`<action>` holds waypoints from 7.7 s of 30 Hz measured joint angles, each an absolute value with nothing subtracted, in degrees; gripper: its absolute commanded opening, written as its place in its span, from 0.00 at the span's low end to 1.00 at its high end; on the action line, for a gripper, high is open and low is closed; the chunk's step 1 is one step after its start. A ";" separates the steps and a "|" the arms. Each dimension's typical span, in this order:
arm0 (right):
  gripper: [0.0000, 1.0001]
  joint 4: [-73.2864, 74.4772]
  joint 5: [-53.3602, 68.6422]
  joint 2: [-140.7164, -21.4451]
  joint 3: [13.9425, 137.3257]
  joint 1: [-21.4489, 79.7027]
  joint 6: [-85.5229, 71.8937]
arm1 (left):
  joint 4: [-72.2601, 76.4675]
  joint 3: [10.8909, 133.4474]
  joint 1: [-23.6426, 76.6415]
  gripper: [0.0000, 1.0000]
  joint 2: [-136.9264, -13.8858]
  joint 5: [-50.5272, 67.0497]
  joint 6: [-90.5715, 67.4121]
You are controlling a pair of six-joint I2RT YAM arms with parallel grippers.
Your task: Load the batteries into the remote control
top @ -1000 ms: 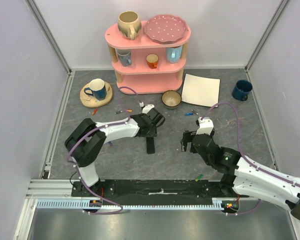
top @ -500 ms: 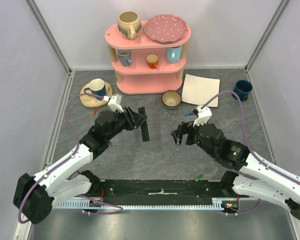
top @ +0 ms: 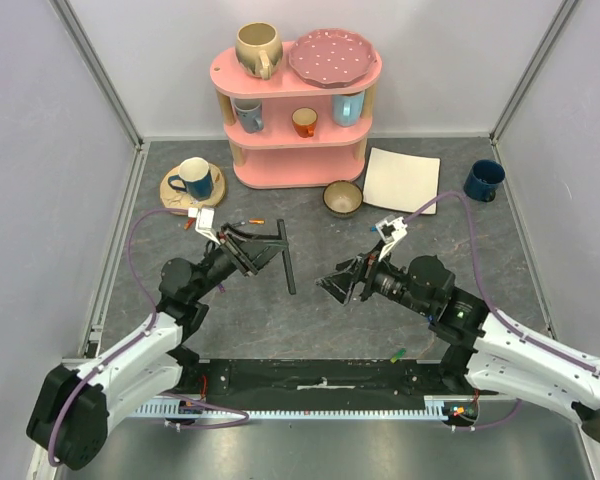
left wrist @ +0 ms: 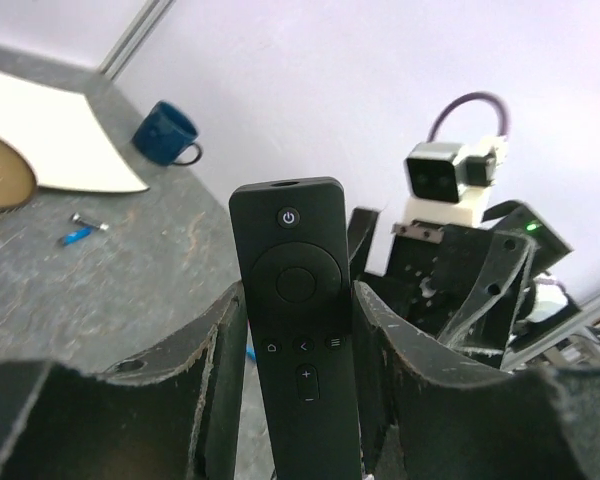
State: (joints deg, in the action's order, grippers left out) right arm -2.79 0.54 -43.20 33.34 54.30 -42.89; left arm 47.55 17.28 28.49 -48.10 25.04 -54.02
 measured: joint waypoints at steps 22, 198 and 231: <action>0.91 -29.06 15.20 -57.91 29.78 54.26 -49.54 | 69.19 17.10 27.44 0.02 -57.52 32.56 -64.71; 0.98 8.23 -21.39 -41.08 32.84 64.95 -45.50 | 50.11 6.26 46.98 0.02 -44.53 -10.52 -48.23; 0.87 -37.12 8.99 -66.28 26.96 53.34 -60.88 | 60.10 6.31 46.96 0.02 -44.62 -10.35 -44.49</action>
